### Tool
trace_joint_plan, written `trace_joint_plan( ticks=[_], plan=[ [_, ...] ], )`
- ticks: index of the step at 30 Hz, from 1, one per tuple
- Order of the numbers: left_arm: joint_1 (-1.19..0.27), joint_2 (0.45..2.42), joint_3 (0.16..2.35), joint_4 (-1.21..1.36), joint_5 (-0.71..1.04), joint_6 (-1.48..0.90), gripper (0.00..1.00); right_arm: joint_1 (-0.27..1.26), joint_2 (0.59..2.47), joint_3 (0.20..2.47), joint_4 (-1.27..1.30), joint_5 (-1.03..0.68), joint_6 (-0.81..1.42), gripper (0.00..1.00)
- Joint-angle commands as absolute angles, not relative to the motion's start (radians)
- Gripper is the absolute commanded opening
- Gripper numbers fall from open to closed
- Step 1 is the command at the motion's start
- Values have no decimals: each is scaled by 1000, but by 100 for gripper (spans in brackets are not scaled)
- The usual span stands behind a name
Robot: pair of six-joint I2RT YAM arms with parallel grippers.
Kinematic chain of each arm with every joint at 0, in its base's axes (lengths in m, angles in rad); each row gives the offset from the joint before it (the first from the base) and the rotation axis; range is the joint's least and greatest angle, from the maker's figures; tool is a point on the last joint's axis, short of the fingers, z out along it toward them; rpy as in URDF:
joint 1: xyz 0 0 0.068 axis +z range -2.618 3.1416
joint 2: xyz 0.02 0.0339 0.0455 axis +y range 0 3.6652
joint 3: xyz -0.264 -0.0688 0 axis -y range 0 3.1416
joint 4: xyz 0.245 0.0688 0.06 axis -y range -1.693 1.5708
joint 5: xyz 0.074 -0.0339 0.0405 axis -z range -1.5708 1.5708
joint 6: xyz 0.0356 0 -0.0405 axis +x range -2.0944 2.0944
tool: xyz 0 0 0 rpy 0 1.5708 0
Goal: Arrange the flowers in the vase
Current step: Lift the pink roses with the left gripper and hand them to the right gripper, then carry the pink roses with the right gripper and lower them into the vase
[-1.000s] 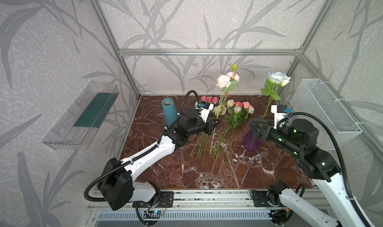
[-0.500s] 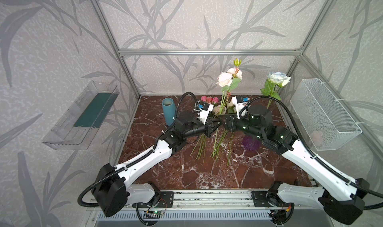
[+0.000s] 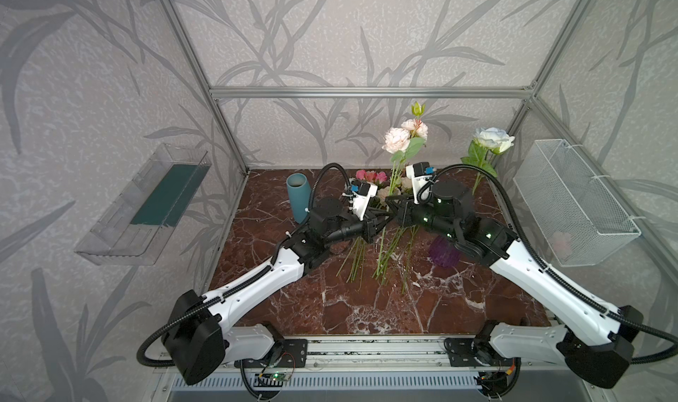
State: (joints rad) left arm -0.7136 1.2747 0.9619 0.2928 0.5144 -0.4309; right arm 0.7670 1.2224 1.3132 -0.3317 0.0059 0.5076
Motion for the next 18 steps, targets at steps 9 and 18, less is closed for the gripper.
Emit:
trace_joint_plan(
  ticks=[9, 18],
  plan=[
    [-716, 1195, 955, 239, 354, -377, 64, 770, 1120, 1420, -428, 226, 301, 5],
    [-707, 1103, 857, 306, 61, -380, 64, 745, 995, 1492, -537, 492, 79, 5]
  ],
)
